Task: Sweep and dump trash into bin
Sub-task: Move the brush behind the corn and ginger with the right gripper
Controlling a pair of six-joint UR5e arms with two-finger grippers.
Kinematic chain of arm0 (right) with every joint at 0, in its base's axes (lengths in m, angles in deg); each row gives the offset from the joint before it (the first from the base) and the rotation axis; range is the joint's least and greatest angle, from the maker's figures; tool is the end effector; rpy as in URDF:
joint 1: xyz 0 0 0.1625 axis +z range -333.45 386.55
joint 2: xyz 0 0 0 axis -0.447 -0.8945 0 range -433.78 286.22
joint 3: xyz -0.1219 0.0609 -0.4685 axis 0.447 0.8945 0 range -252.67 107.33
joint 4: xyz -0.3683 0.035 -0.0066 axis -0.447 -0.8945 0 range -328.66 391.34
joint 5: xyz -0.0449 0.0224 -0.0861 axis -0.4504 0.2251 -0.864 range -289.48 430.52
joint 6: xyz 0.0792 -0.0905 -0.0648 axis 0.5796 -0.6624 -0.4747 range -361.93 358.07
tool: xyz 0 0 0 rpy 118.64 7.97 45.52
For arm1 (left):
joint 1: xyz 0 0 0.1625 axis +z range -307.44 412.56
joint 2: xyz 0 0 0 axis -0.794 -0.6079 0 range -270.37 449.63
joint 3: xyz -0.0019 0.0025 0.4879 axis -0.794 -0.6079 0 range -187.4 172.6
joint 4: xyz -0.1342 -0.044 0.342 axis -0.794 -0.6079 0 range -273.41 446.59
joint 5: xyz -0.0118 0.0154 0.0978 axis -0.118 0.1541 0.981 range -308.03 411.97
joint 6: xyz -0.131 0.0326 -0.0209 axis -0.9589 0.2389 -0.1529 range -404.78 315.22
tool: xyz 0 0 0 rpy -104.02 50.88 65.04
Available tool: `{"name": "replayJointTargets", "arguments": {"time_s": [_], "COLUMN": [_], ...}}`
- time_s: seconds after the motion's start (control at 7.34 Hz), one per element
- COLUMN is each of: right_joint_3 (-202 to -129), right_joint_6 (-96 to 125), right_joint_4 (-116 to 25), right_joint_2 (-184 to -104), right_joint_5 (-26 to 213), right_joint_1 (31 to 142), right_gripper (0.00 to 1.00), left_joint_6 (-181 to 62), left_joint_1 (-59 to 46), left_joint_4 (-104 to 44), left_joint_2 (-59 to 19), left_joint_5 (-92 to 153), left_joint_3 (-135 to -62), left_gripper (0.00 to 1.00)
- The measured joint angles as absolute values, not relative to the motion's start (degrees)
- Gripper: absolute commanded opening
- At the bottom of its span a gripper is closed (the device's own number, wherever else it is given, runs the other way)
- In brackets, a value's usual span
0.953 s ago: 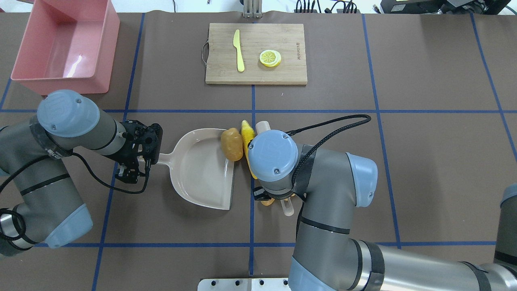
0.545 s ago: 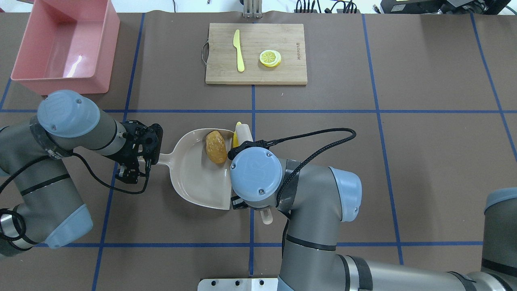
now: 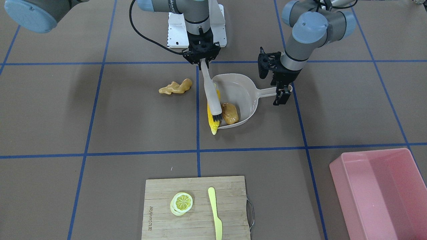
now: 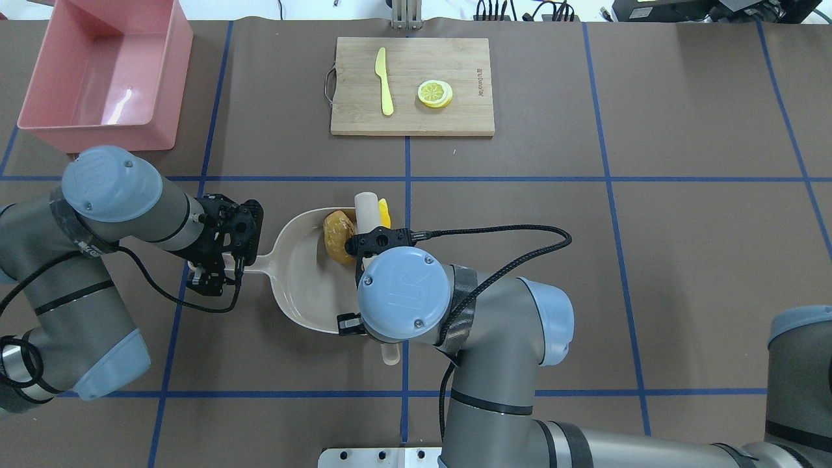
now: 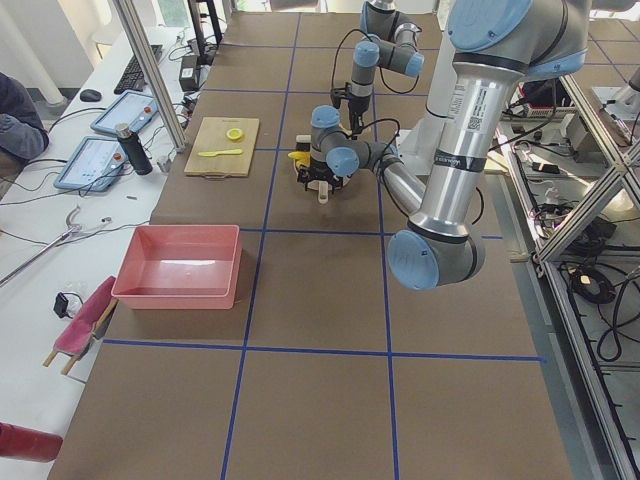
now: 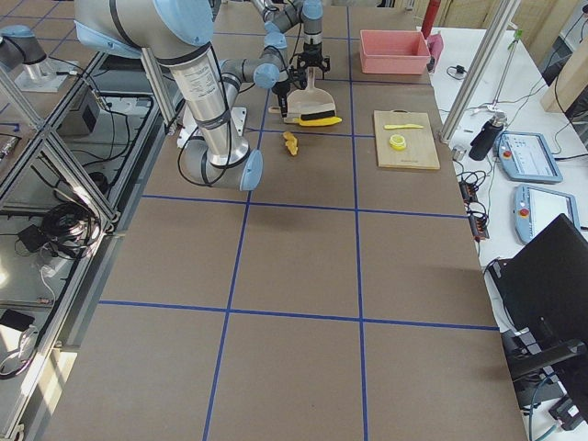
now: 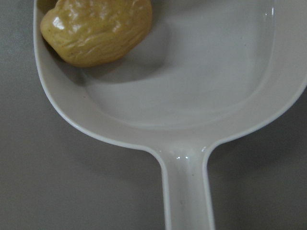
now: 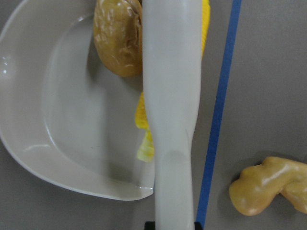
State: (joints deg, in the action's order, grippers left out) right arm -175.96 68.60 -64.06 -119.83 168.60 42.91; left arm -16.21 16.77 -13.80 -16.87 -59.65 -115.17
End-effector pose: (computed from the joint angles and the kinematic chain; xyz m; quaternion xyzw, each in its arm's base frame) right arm -0.6332 -0.3048 0.2288 0.0738 -0.4343 -0.0552 0.8960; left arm 0.4252 -0.4089 0.4563 0.3253 0.2520 0.6542 0.6346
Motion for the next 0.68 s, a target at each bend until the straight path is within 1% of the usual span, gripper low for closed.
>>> {"name": "replayJointTargets", "arguments": {"time_s": [0.27,0.68], "right_joint_3": [-181.44,-189.36], "right_joint_6": [69.14,60.69], "right_joint_4": [-66.88,-84.37], "right_joint_2": [-121.01,-125.84], "right_joint_5": [172.07,173.23], "right_joint_1": [46.22,50.22], "right_gripper": [0.0,0.0], "left_joint_6": [-16.21,-16.21], "left_joint_1": [16.79,16.81], "left_joint_4": [-13.86,-13.87], "left_joint_2": [-16.84,-16.89], "left_joint_5": [-59.66,-59.65], "left_joint_3": [-115.0,-114.66], "left_gripper": [0.93,0.93]}}
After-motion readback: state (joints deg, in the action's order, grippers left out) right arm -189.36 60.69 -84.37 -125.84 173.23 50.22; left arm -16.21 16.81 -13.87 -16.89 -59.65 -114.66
